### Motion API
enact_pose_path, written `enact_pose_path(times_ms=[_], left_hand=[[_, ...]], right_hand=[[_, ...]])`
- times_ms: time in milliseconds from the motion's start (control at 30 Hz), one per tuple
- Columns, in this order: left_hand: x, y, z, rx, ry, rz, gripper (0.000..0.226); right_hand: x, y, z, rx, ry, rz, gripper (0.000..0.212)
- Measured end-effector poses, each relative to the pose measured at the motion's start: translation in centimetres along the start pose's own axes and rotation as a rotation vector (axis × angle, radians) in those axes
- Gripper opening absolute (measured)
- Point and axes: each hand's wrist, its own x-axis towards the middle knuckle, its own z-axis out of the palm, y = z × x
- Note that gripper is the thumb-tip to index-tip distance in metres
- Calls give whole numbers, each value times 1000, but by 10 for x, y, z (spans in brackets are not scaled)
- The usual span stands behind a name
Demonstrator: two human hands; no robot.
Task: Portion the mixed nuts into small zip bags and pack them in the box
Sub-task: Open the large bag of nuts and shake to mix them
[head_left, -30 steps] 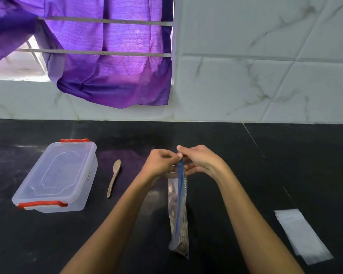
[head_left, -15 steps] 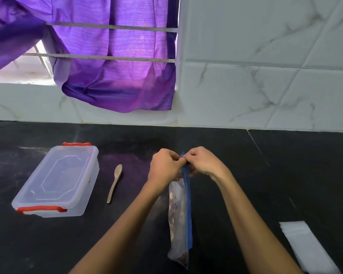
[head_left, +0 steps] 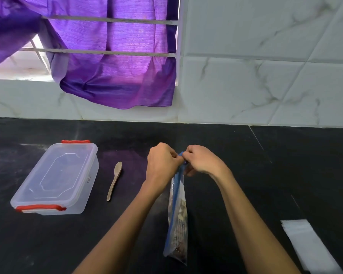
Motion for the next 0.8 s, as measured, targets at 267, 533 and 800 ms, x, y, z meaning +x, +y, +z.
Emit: enact_pose_path(times_ms=[267,533,800], left_hand=[[0,-3,-9,-183,-113,-53,6],[-7,3,-11,-175,-92,-125,12],[-9,7,1,23,109,-39,9]], right_hand=[[-9,9,-1,517,-37,110,29],[-15,14,-7,451,33,142,10],[-20,3,-4,97,127,115,10]])
